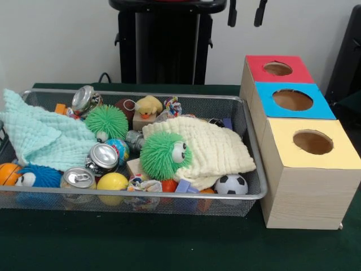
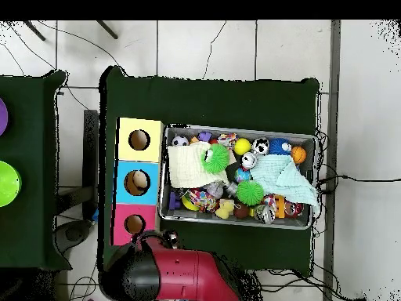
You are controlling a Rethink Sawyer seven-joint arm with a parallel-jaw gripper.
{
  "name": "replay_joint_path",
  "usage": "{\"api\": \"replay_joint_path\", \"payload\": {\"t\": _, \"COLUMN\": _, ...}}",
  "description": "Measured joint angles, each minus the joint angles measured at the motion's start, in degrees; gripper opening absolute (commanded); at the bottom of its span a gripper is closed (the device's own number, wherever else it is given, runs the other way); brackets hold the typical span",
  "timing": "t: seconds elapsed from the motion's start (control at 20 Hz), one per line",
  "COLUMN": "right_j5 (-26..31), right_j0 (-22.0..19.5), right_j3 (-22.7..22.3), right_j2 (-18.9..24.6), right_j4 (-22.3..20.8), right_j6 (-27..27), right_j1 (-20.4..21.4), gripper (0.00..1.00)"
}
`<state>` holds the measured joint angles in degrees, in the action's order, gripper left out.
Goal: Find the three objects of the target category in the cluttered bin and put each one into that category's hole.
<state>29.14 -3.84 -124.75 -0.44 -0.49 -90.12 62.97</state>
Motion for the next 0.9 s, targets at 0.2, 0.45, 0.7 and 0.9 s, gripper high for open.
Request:
{"api": "replay_joint_path", "payload": {"t": 0.2, "right_j5": 0.0, "right_j0": -1.1, "right_j3": 0.4, "right_j2": 0.0, "right_j4": -1.3, "right_j6": 0.0, "right_j1": -1.1, "gripper": 1.0}}
{"api": "replay_joint_path", "payload": {"t": 0.45, "right_j5": 0.0, "right_j0": -2.9, "right_j3": 2.3, "right_j2": 0.0, "right_j4": -3.0, "right_j6": 0.0, "right_j1": -2.6, "gripper": 1.0}}
{"api": "replay_joint_path", "payload": {"t": 0.7, "right_j5": 0.0, "right_j0": -5.0, "right_j3": 4.4, "right_j2": 0.5, "right_j4": -5.0, "right_j6": 0.0, "right_j1": -4.2, "gripper": 1.0}}
{"api": "replay_joint_path", "payload": {"t": 0.9, "right_j5": 0.0, "right_j0": -6.6, "right_j3": 6.5, "right_j2": 1.3, "right_j4": -6.7, "right_j6": 0.0, "right_j1": -5.9, "gripper": 1.0}}
